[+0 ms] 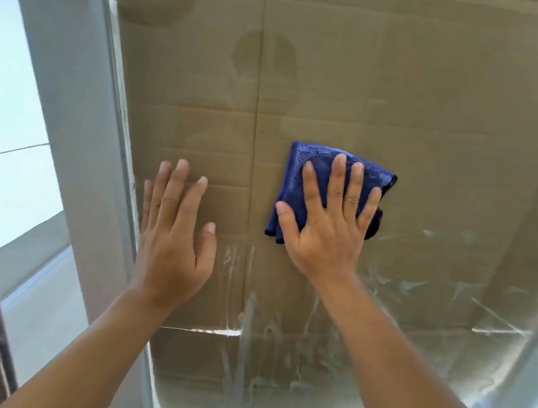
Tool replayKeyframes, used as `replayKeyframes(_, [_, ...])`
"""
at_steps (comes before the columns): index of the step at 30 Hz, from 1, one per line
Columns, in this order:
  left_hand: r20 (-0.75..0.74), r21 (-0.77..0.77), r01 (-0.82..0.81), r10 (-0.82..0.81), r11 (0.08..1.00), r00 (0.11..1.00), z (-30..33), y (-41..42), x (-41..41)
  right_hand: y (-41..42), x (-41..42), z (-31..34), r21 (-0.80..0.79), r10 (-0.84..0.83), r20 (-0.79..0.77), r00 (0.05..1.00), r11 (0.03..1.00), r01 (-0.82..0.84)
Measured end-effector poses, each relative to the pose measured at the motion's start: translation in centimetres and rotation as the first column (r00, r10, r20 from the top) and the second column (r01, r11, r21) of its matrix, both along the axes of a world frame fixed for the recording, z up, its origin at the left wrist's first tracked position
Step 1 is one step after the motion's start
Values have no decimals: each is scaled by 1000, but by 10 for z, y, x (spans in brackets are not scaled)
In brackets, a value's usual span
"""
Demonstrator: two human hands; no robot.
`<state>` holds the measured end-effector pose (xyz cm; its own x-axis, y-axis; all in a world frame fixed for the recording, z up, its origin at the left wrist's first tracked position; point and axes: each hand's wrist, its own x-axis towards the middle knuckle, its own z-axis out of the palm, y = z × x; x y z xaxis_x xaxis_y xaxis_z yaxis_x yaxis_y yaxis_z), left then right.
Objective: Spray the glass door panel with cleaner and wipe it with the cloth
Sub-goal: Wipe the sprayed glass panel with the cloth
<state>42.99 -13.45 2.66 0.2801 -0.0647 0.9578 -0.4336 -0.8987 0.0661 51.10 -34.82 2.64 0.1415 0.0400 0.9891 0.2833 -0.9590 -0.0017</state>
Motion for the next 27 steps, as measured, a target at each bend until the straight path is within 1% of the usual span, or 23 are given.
replayKeyframes(5, [20, 39, 102, -103, 994, 994, 16, -39, 5, -81, 15, 11, 134, -75, -26, 997, 988, 77])
replayKeyframes(8, [19, 66, 142, -143, 988, 989, 23, -59, 10, -114, 22, 11, 254, -110, -40, 993, 960, 116])
replayKeyframes(10, [18, 84, 157, -159, 984, 987, 27, -70, 12, -127, 24, 8, 365, -107, -74, 992, 922, 127])
replayKeyframes(12, [16, 94, 168, -170, 981, 985, 29, -80, 13, -134, 25, 4, 491, -77, -116, 990, 862, 124])
replayKeyframes(14, [11, 93, 184, -186, 978, 982, 31, -90, 13, -131, 23, -1, 568, -65, -142, 988, 812, 135])
replayKeyframes(15, [10, 90, 193, -195, 977, 981, 33, -95, 13, -126, 22, -4, 570, -71, -142, 987, 810, 140])
replayKeyframes(17, [12, 88, 207, -209, 974, 978, 35, -106, 13, -113, 19, -7, 494, -76, -123, 990, 860, 128])
replayKeyframes(20, [12, 105, 229, -231, 968, 973, 41, -122, 16, -106, 15, -2, 235, -47, -64, 997, 970, 60])
replayKeyframes(22, [10, 119, 237, -240, 964, 971, 46, -133, 20, -114, 15, 7, 128, -38, -36, 999, 991, 42])
replayKeyframes(25, [15, 138, 248, -252, 959, 968, 52, -152, 27, -139, 19, 13, 110, -52, -15, 999, 992, 53])
replayKeyframes(27, [18, 156, 249, -254, 956, 967, 54, -164, 32, -164, 24, 10, 178, -65, -37, 997, 982, 70])
